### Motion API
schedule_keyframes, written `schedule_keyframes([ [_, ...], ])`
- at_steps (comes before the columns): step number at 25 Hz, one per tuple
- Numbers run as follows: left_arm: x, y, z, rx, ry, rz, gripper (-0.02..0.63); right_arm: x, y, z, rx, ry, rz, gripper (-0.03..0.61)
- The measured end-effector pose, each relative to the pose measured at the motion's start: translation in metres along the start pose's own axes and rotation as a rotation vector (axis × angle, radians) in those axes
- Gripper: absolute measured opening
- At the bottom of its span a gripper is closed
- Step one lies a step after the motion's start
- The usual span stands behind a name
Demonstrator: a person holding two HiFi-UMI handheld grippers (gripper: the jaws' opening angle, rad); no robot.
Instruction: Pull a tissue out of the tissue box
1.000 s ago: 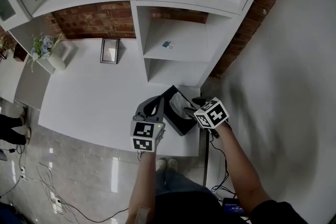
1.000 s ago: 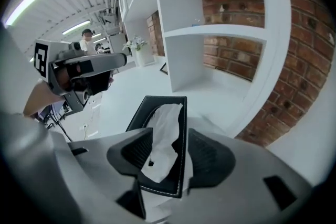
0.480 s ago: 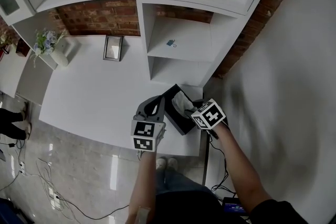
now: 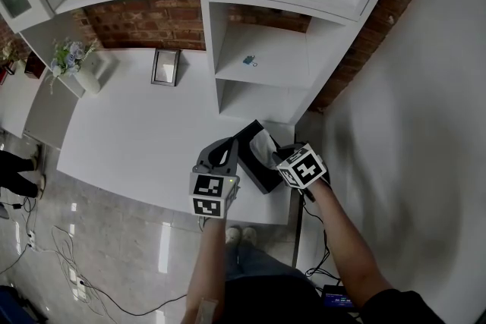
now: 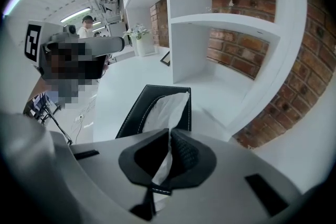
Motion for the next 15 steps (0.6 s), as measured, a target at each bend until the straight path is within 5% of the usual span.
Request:
schedule_keyframes([
  [15,0.000,0.002,-0.004,-0.001,0.001,-0.005,0.009,0.011,0.008,-0.022,-0.067,0.069,-0.023,0.002],
])
Point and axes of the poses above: the fingertips, and each gripper's own axes: z forward along the fingers, y to its right, x out of its top, the point moved 7 cm from there along -z, backward along the fingers, and after that the axes turned 4 degrees about x, right-handed, at the moved point
